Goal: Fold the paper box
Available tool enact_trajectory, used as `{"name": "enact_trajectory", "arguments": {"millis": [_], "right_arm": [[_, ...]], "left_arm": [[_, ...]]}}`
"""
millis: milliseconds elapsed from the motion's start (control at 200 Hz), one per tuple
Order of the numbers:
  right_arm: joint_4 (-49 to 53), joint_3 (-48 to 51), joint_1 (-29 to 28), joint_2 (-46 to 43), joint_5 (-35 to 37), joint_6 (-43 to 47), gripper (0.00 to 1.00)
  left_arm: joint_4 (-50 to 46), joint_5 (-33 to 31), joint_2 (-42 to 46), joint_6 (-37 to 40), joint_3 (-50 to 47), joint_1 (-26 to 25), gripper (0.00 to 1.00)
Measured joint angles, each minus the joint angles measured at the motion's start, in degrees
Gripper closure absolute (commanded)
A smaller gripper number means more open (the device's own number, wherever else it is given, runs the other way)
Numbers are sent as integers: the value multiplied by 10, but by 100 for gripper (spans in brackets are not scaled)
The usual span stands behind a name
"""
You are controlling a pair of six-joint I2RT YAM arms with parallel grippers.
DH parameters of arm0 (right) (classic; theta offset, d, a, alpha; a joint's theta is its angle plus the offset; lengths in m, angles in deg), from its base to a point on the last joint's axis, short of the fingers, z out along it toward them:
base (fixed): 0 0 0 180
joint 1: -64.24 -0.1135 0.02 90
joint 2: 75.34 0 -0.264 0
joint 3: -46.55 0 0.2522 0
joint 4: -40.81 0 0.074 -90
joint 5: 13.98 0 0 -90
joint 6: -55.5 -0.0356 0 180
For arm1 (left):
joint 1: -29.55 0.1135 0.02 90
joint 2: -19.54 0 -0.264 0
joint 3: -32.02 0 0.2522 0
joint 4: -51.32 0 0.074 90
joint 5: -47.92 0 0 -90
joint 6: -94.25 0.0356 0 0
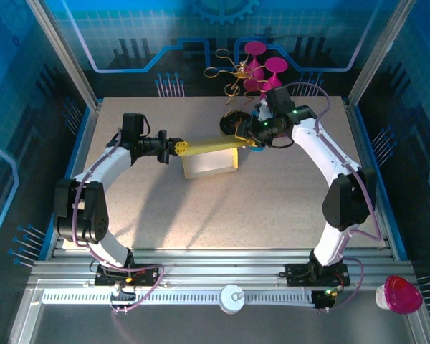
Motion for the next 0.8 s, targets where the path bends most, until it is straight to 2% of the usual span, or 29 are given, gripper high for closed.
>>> {"name": "enact_trajectory", "arguments": {"millis": [430, 630, 800], "right_arm": [[-17, 18, -7, 6, 3, -14, 78], [-32, 39, -17, 15, 20, -19, 80], [-37, 46, -30, 28, 40, -20, 81]], "left_arm": [[-3, 0, -10, 30, 0, 8, 100], [-12, 0, -34, 57, -1, 13, 100], [-36, -7, -47, 92, -2, 17, 87]]}}
